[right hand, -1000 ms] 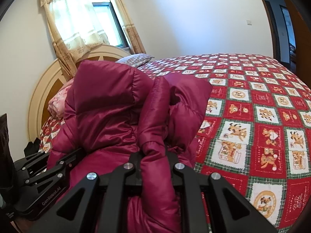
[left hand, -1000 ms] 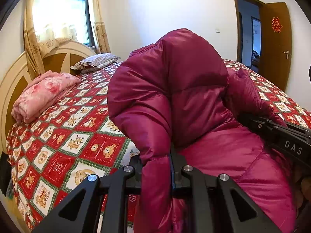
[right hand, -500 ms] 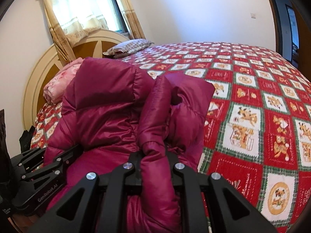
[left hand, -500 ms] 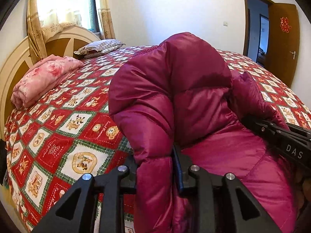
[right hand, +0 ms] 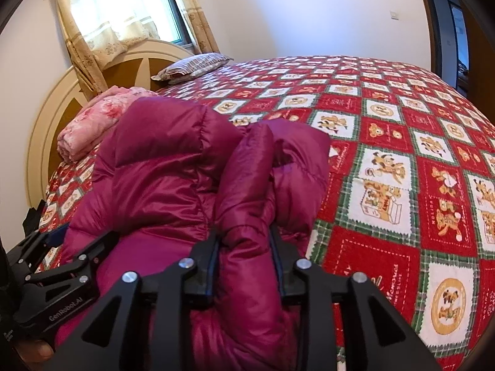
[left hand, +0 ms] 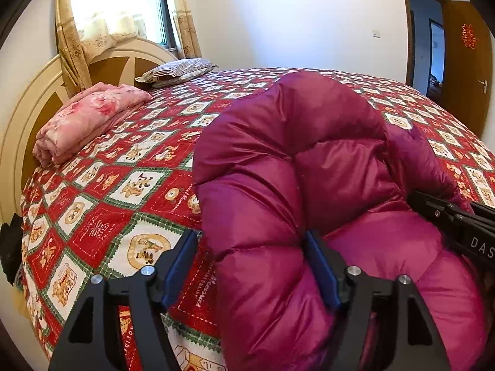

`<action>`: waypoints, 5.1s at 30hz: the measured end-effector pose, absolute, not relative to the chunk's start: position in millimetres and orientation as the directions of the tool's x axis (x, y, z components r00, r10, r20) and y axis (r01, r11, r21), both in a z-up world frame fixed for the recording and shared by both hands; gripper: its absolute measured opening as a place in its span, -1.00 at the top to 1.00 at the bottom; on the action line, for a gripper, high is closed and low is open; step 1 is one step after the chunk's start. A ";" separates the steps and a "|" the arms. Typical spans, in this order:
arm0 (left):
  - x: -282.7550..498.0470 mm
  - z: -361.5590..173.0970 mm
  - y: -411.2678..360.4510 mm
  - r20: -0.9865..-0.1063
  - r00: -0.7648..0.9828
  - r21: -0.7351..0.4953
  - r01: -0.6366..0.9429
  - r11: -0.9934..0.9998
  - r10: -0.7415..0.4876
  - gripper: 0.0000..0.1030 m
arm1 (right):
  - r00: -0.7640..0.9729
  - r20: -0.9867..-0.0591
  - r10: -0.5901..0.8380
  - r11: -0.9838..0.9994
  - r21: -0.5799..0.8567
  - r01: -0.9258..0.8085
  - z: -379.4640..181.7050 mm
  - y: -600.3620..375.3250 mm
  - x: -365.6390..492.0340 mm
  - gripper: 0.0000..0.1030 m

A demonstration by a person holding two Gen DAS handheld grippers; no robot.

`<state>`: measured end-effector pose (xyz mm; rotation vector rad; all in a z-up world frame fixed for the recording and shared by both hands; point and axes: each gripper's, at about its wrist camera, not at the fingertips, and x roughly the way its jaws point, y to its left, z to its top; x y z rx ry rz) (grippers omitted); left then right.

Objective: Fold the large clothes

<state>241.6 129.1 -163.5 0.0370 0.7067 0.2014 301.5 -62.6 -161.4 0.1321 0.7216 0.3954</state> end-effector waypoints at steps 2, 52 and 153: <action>241.9 -165.1 131.6 -0.640 0.743 0.096 -0.175 0.980 0.195 -0.50 | 0.682 -0.618 0.391 0.920 0.251 -0.301 -162.3 -63.3 301.9 0.33; 238.0 -165.0 140.6 -0.651 0.730 0.074 -0.213 0.974 0.209 -0.79 | 0.710 -0.628 0.317 0.948 0.207 -0.240 -166.5 -70.1 296.8 -0.33; 55.5 -0.5 131.7 -0.422 0.886 0.006 -0.212 0.977 0.195 -0.79 | 0.885 -0.324 0.335 0.940 0.181 -0.289 -3.8 -118.8 105.1 -0.74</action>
